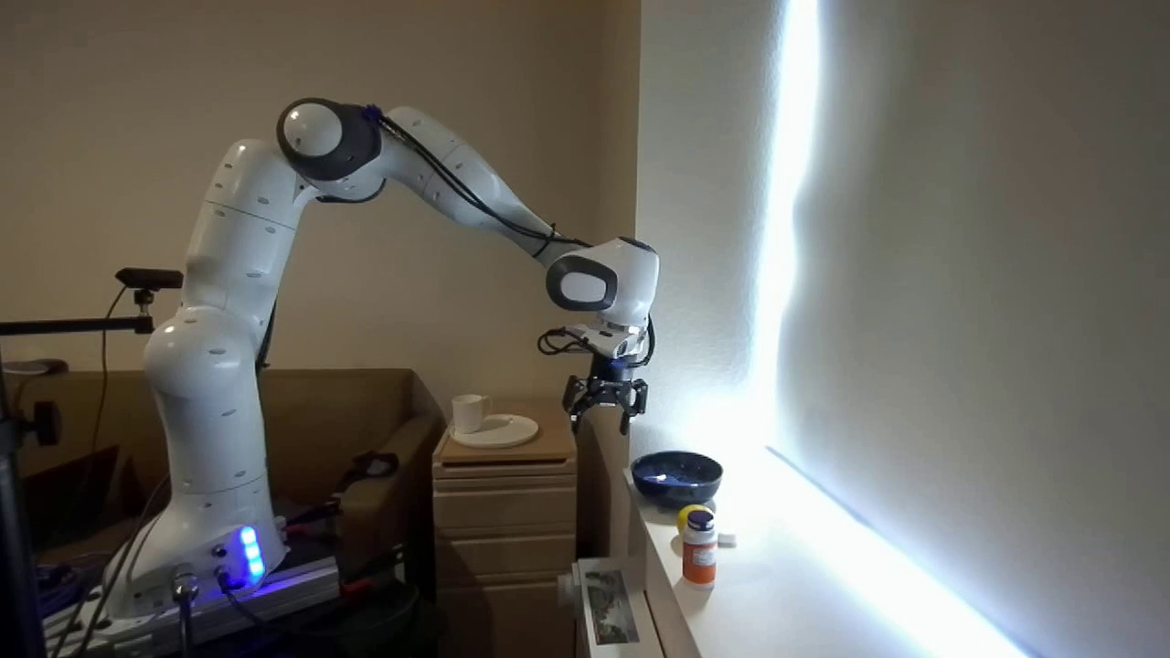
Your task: Put the mug on the nightstand and put the lemon in the bowl on the plate
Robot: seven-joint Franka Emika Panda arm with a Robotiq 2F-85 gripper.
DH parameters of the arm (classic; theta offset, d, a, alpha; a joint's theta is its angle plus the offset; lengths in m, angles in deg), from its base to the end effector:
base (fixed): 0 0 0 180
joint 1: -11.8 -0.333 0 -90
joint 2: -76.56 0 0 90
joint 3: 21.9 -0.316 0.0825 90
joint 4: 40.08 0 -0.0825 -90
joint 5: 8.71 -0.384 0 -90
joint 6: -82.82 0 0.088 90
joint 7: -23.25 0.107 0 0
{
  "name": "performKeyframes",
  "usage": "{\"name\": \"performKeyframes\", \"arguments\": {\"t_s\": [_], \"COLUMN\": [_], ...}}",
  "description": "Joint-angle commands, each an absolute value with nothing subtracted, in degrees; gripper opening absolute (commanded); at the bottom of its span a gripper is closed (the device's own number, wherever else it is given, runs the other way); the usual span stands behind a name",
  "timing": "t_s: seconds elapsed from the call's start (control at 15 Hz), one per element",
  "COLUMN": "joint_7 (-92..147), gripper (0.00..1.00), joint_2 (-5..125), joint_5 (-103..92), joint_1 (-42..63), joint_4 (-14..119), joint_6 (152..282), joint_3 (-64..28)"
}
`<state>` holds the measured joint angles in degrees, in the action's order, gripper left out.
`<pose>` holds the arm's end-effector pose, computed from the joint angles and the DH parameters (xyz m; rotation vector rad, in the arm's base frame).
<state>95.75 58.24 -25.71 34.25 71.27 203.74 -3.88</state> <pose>0.4685 -0.3722 0.3154 -1.4624 2.6506 0.2496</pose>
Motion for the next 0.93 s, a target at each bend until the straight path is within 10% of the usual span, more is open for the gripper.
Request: {"name": "performKeyframes", "arguments": {"t_s": [0.0,0.87], "joint_7": [96.74,100.15], "gripper": [1.0,1.0], "joint_2": [62.46,64.71], "joint_5": [-20.06,-5.57], "joint_1": [26.03,10.75], "joint_4": [77.39,79.21], "joint_6": [205.95,205.07], "joint_3": [-5.83,-16.15]}}
